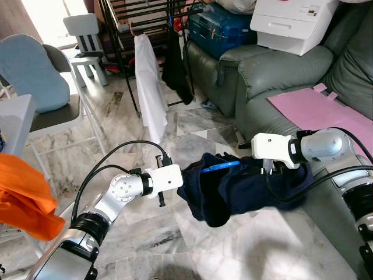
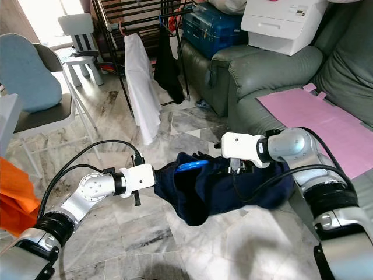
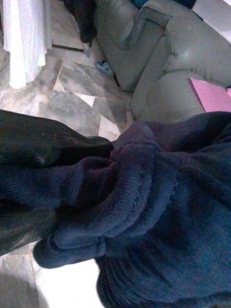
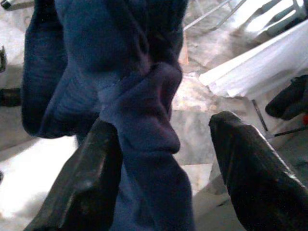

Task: Hang hanger

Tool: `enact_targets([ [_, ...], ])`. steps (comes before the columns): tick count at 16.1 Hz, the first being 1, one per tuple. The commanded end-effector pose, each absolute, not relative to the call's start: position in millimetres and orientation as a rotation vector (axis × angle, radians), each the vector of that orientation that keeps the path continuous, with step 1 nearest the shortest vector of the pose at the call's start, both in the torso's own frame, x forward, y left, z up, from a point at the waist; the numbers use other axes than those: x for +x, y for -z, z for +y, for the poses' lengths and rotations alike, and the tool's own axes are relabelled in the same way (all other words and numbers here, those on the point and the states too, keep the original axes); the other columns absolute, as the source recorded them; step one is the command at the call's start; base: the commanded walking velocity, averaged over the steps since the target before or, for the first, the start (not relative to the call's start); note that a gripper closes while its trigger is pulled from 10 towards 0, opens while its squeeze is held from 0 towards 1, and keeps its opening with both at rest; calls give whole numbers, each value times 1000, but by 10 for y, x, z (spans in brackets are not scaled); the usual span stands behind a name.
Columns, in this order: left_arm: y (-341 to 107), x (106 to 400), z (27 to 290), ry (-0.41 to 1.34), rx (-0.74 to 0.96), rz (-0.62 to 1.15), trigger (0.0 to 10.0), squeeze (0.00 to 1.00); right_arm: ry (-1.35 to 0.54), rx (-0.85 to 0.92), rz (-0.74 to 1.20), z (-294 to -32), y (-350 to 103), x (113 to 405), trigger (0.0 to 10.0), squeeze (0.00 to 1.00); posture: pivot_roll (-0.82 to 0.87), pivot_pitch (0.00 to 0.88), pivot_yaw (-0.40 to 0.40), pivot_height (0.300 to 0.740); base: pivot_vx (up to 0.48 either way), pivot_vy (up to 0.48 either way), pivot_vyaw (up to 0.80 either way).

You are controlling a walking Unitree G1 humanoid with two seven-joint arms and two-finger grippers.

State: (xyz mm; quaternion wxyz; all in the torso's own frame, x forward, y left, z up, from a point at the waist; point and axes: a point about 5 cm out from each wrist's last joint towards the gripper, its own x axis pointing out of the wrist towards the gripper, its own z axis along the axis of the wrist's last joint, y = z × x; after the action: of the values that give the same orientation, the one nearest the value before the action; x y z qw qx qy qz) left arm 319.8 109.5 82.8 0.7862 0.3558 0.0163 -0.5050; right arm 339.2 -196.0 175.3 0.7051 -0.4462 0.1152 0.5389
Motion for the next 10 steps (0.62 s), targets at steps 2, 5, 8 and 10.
enact_targets([
  [2, -942, 3255, 1072, 1084, 778, -11, 1216, 0, -1241, -991, 327, -1998, -1644, 3358, 3373, 0, -239, 0, 92, 740, 0, 0, 0],
  [5, -946, 3258, 1082, 1086, 782, -13, 1255, 0, -1239, -1007, 413, -2091, -1557, 3367, 0, 0, -237, 0, 89, 740, 0, 0, 0],
  [8, -945, 3254, 1080, 1088, 781, -15, 980, 0, -1213, -1031, 442, -2109, -1498, 3412, 0, 0, -233, 0, 89, 740, 0, 0, 0],
  [10, -942, 3250, 1089, 1092, 783, -13, 824, 0, -1201, -1019, 431, -2091, -1479, 3433, 0, 0, -228, 0, 90, 740, 0, 0, 0],
])
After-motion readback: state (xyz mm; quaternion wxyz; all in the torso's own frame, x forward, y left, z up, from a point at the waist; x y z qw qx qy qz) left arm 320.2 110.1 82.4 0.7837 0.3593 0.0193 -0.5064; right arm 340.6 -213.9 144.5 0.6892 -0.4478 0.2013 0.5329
